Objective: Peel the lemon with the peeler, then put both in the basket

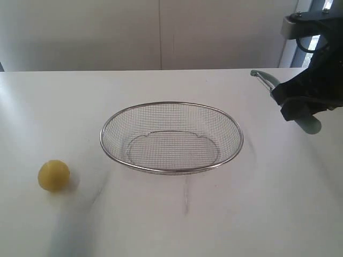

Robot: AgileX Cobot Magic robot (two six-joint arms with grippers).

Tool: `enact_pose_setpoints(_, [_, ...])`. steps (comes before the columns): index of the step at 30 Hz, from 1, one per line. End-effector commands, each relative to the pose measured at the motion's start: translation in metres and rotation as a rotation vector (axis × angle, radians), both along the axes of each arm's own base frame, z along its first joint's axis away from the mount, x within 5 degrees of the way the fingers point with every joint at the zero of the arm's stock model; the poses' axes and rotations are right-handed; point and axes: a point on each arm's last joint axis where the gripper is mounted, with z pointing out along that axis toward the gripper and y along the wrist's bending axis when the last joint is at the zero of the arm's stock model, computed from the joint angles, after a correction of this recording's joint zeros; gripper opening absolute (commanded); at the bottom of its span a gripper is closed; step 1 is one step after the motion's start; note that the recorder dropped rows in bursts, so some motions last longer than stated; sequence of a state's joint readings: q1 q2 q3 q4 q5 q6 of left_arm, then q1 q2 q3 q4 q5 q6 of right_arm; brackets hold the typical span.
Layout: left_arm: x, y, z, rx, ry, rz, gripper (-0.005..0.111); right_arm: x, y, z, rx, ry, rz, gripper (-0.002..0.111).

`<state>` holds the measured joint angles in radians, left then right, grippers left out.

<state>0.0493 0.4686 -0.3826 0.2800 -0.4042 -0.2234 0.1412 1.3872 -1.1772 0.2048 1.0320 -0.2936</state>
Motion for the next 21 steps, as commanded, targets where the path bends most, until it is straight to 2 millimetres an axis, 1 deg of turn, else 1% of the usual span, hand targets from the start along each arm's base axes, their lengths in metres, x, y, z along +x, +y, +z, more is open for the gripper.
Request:
enact_pose_setpoints(1, [0.028, 0.006, -0.018, 0.100, 0.330, 0.052, 0.000, -0.001, 0.000, 0.002, 0.010, -0.018, -0.008, 0.003])
enact_pose_setpoints(3, [0.037, 0.006, -0.025, 0.111, 0.391, 0.051, 0.000, -0.001, 0.000, 0.002, 0.010, -0.018, -0.008, 0.003])
enact_pose_setpoints(6, [0.048, 0.007, -0.036, 0.084, 0.469, 0.050, 0.000, -0.001, 0.000, 0.002, 0.010, -0.018, -0.008, 0.003])
enact_pose_setpoints(11, [0.064, 0.009, -0.064, -0.089, 0.675, 0.080, 0.000, -0.001, 0.000, 0.002, 0.010, -0.018, -0.008, 0.003])
enact_pose_setpoints(14, [0.074, 0.009, -0.078, -0.162, 0.746, 0.094, 0.000, -0.001, 0.000, 0.002, 0.010, -0.018, -0.008, 0.003])
enact_pose_setpoints(18, [0.083, 0.005, -0.084, -0.187, 0.801, 0.086, 0.000, -0.001, 0.000, 0.002, 0.010, -0.018, -0.008, 0.003])
enact_pose_setpoints(21, [0.089, -0.009, -0.086, -0.170, 0.846, 0.029, 0.000, -0.001, 0.000, 0.002, 0.010, -0.018, -0.008, 0.003])
